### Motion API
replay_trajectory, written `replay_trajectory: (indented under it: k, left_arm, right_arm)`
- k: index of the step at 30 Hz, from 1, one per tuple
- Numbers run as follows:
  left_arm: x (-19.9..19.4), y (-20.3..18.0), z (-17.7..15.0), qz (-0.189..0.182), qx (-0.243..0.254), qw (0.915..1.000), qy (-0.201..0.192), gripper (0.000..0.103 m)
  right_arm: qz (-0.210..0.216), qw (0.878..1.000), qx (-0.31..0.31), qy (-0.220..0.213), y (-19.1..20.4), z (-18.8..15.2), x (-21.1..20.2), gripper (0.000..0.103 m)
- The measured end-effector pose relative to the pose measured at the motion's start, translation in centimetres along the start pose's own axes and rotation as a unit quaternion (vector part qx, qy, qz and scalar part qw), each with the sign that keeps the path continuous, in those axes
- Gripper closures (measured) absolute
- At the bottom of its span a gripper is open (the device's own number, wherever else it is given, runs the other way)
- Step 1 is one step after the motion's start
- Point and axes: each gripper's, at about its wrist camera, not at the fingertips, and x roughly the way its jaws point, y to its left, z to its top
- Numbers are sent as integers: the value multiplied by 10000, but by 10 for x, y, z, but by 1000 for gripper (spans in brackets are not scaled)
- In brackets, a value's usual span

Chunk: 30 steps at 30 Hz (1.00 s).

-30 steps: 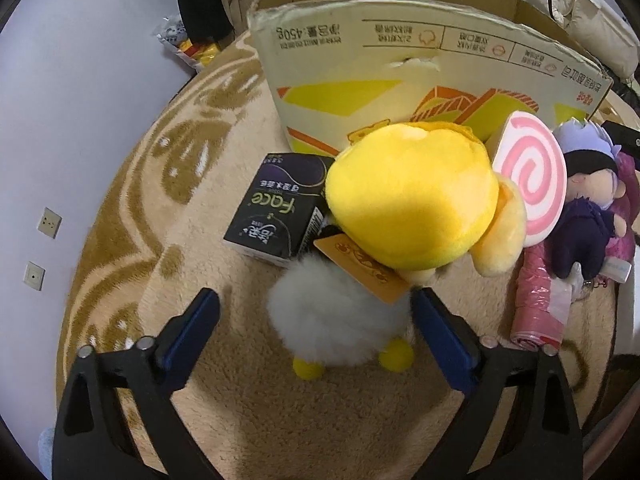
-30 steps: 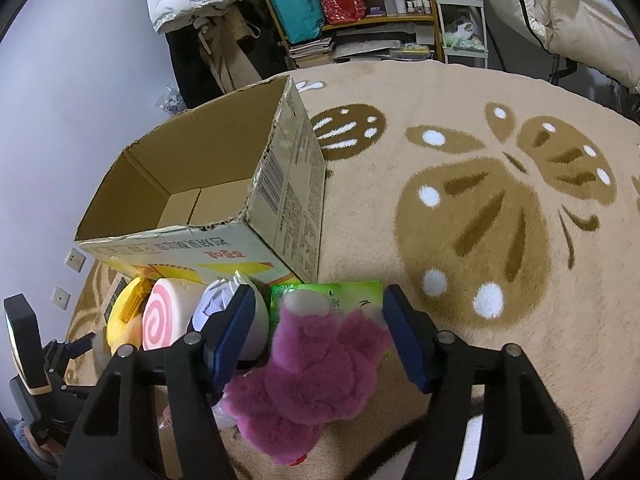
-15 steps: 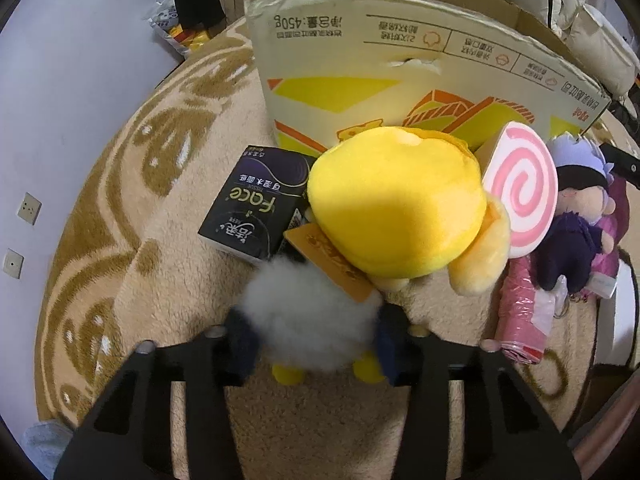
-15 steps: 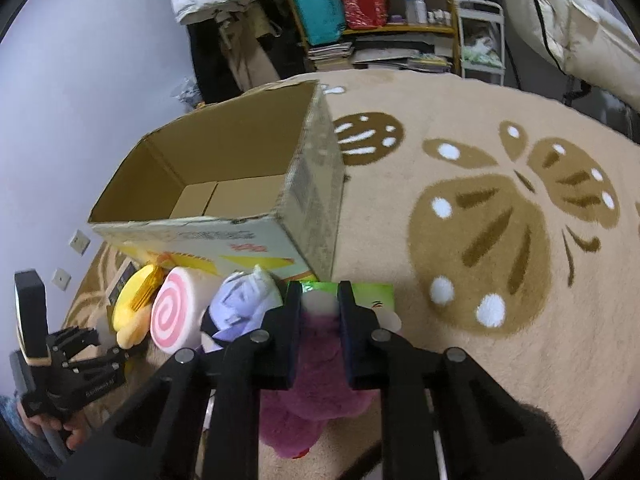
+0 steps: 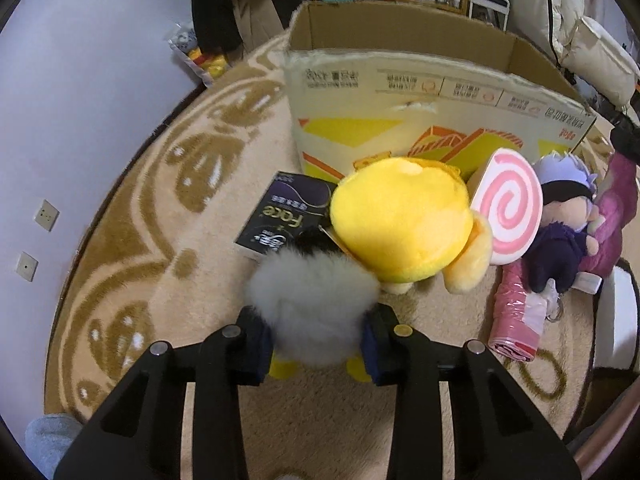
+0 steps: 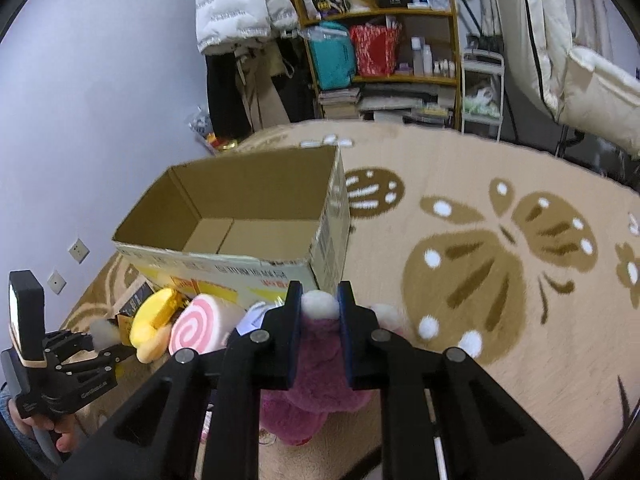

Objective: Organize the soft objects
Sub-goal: 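Close the right gripper on the pink bunny while the left gripper grasps the white duck plush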

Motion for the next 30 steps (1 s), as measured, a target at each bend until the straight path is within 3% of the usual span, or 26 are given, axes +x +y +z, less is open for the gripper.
replay_trajectory:
  k: [5,11,18,30]
  left_arm:
    - [-25,0,-2,182,122,9992,-340,69]
    - [-58,8,0,248,-82,9960,-853,69]
    - [-109,7,7,328,-118,9856,-1653,69]
    - [-139,-5,49,510,93,9705,-2356,69]
  right_arm:
    - [-104,9991,-180,-377,11,2,-25,86]
    - [-195,9951,-241,-941,18,9,-61,85]
    - [-283,9875,-404,-1496,28,23,-96,85]
    - [-183,9783,-578,-1979,41,64,-104,85]
